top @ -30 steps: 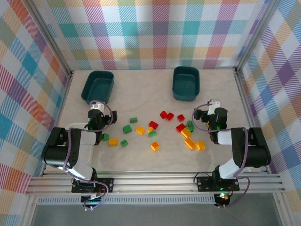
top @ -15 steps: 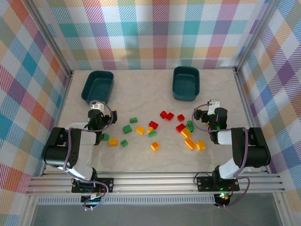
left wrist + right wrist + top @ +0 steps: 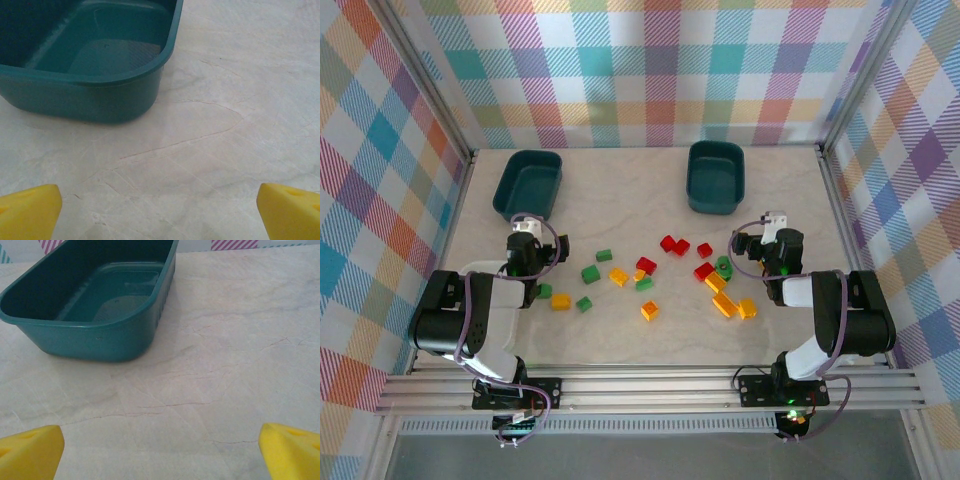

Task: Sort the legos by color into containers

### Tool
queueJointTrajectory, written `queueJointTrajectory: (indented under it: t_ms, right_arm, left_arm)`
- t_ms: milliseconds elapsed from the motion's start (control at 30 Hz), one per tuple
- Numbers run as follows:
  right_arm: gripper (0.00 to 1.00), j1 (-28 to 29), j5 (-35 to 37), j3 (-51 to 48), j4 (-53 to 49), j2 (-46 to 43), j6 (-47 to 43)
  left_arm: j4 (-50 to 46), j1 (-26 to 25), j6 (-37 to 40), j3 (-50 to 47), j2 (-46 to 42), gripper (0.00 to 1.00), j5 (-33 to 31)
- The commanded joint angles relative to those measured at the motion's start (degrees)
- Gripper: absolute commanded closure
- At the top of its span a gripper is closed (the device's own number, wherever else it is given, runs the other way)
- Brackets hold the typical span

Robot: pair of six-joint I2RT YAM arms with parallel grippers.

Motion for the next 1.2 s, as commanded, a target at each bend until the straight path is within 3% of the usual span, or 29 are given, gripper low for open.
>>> queueJointTrajectory:
  t_ms: [0, 67, 100, 167, 233, 300, 333, 367, 433, 467, 500, 567, 667, 700, 800, 900, 1167]
  right_arm:
    - [0.00, -0.5, -1.2, 1.3, -0.1, -0.4, -0.3]
    - [0.00, 0.0, 1.2, 4.4, -7.6, -3.0, 0.0]
    - [0.00, 0.8, 4.6, 8.2, -17.1, -4.8, 0.4]
    - [0.00, 1.6, 8.9, 19.1, -34.4, -6.6, 1.8]
    - [0.00, 1.6, 8.8, 26.8, -43.6, -7.4, 5.2]
    - [0.00, 1.5, 8.8, 33.8, -51.7, -7.5, 11.9]
    - [0.00, 1.4, 7.3, 37.2, -56.3, -6.9, 15.7]
    - [0.00, 0.9, 4.6, 39.4, -57.8, -5.9, 18.0]
    - [0.00, -0.3, 0.5, 40.4, -57.6, -3.9, 26.0]
    - [0.00, -1.3, -4.7, 40.7, -56.4, -2.5, 26.9]
    - [0.05, -1.5, -6.7, 41.8, -56.8, -1.1, 26.9]
    - [0.16, -1.5, -8.5, 46.9, -61.7, 3.2, 25.8]
    - [0.20, -1.5, -9.6, 53.7, -68.0, 9.3, 23.3]
    - [0.20, -1.6, -9.7, 55.1, -69.1, 10.8, 22.6]
    - [0.19, -1.6, -9.1, 60.4, -72.8, 16.0, 20.5]
    - [0.19, -1.5, -10.0, 65.1, -75.3, 21.5, 19.3]
    - [0.34, -0.9, -9.2, 73.6, -78.5, 32.2, 18.8]
  left_arm:
    - [-1.9, 0.5, 0.3, 1.3, -1.8, 0.00, 0.9]
    - [-15.8, -0.3, 1.6, 7.9, -7.2, 0.00, 1.6]
    - [-20.3, -0.7, 1.6, 10.4, -9.6, 0.00, 1.1]
    - [-25.7, -1.0, -0.5, 14.6, -15.5, 0.00, 0.4]
    - [-29.7, -1.3, -2.8, 19.4, -19.4, 0.00, -2.0]
    - [-39.9, -1.4, -14.2, 27.7, -20.3, 0.00, -9.7]
    - [-48.9, -1.3, -23.1, 33.7, -19.2, 0.00, -14.2]
    - [-56.6, -0.8, -27.0, 39.4, -17.3, 0.00, -14.0]
    - [-68.1, 0.0, -25.2, 47.7, -12.0, 0.00, -10.9]
    - [-70.8, 0.2, -28.5, 50.1, -8.7, 0.00, -13.1]
    - [-72.5, 0.9, -27.5, 52.2, -5.7, 0.00, -9.6]
    - [-76.9, 1.6, -23.7, 59.4, 2.5, 0.22, -1.6]
    - [-89.0, 1.4, -22.1, 73.8, 16.6, 0.40, 1.4]
    - [-92.2, 1.1, -21.3, 77.4, 20.2, 0.41, 1.8]
    - [-95.8, -0.1, -18.5, 83.8, 27.8, 0.39, 5.2]
    - [-97.3, -1.5, -17.3, 86.6, 31.5, 0.36, 3.6]
    - [-99.2, -2.0, -15.6, 89.6, 36.6, 0.34, -0.6]
